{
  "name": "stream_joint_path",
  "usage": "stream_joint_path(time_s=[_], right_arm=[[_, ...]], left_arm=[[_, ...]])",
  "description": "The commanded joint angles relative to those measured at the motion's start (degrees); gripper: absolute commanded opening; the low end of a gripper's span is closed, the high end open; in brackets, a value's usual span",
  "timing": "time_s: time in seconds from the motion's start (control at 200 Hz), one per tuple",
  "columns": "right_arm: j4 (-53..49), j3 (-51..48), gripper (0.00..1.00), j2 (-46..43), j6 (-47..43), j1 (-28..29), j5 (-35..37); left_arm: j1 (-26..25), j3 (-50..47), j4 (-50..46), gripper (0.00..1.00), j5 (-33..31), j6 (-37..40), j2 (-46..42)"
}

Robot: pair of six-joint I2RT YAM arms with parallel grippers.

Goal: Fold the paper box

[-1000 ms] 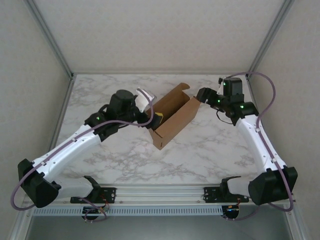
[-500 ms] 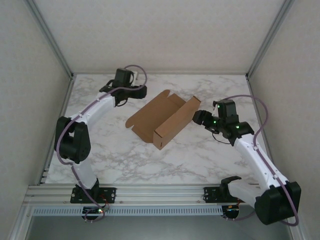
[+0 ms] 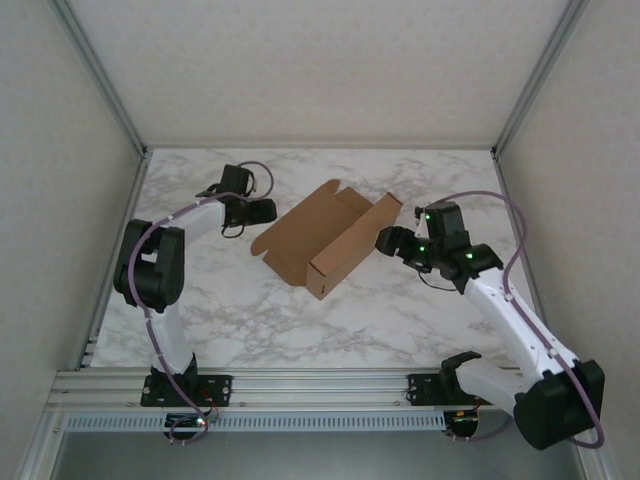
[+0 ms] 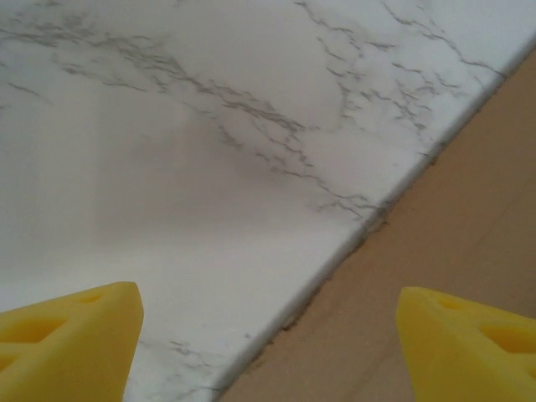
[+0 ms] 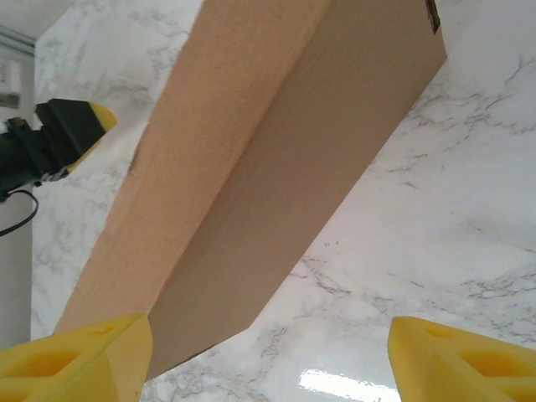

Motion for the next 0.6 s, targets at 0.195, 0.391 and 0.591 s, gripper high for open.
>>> stream_joint_path(time_s=[0.195, 0.391, 0.591], right_arm=[[2.9, 5.3, 0.73, 11.1, 3.0, 4.5, 6.6], [4.6, 3.6, 0.72, 13.4, 3.8, 4.8, 7.9], [4.2, 1.4, 0.7, 12.2, 4.2, 5.2, 8.7]], left_arm=[[-8.1, -1.0, 4.4, 0.79, -3.6, -1.5, -11.3], [-8.1, -9.7, 8.2, 0.8, -5.5, -5.2, -20.0], [-7.8, -16.7, 9.3, 0.82, -11.0, -10.6, -27.8]])
